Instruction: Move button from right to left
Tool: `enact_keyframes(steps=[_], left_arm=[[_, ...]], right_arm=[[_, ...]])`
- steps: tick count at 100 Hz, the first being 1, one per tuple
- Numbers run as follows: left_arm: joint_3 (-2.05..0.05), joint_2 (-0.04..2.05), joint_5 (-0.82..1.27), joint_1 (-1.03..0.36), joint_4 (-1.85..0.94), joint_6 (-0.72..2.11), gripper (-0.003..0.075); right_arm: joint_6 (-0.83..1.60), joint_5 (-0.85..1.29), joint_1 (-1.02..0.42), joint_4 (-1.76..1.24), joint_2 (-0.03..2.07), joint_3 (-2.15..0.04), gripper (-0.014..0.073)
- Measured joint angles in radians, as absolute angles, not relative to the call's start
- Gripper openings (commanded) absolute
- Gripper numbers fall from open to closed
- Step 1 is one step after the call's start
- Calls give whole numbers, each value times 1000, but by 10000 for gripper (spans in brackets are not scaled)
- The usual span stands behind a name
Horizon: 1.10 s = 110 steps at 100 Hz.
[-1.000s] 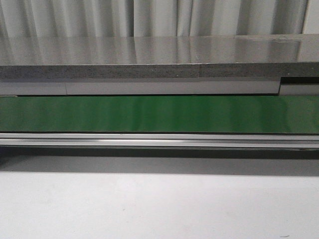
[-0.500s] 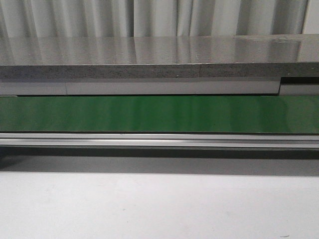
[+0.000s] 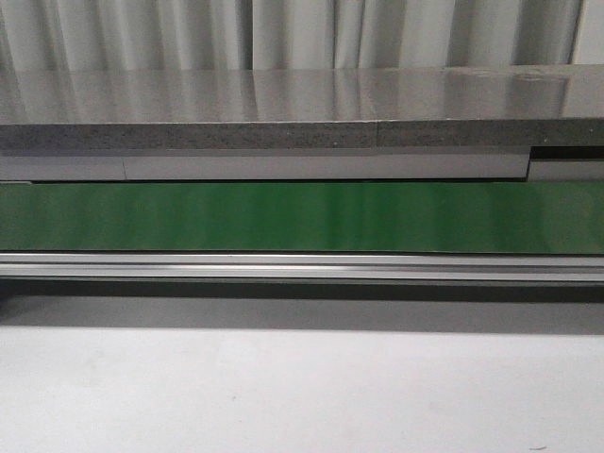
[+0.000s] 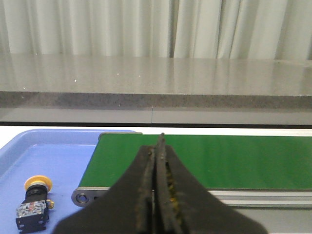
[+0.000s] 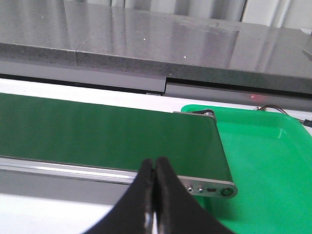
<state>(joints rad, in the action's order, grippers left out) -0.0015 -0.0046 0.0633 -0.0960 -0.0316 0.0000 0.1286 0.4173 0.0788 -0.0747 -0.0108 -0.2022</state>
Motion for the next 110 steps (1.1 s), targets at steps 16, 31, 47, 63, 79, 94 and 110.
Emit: enact_keyframes(steps=[16, 31, 47, 63, 79, 94, 110], left_arm=[[-2, -5, 96, -96, -32, 0, -20], [-2, -5, 99, -96, -32, 0, -20], [-2, -5, 103, -96, -32, 0, -20], [-2, -5, 104, -96, -32, 0, -20], [-2, -5, 105, -96, -32, 0, -20], [-2, -5, 105, -96, -32, 0, -20], [-2, -5, 105, -96, -32, 0, -20]], right_arm=[[129, 416, 79, -75, -12, -202, -61], [129, 416, 79, -75, -12, -202, -61], [129, 416, 79, -75, -12, -202, -61], [129, 416, 79, -75, -12, -202, -61], [129, 416, 79, -75, -12, -202, -61], [129, 416, 79, -75, -12, -202, -61], [122, 390, 79, -75, -12, -196, -61]])
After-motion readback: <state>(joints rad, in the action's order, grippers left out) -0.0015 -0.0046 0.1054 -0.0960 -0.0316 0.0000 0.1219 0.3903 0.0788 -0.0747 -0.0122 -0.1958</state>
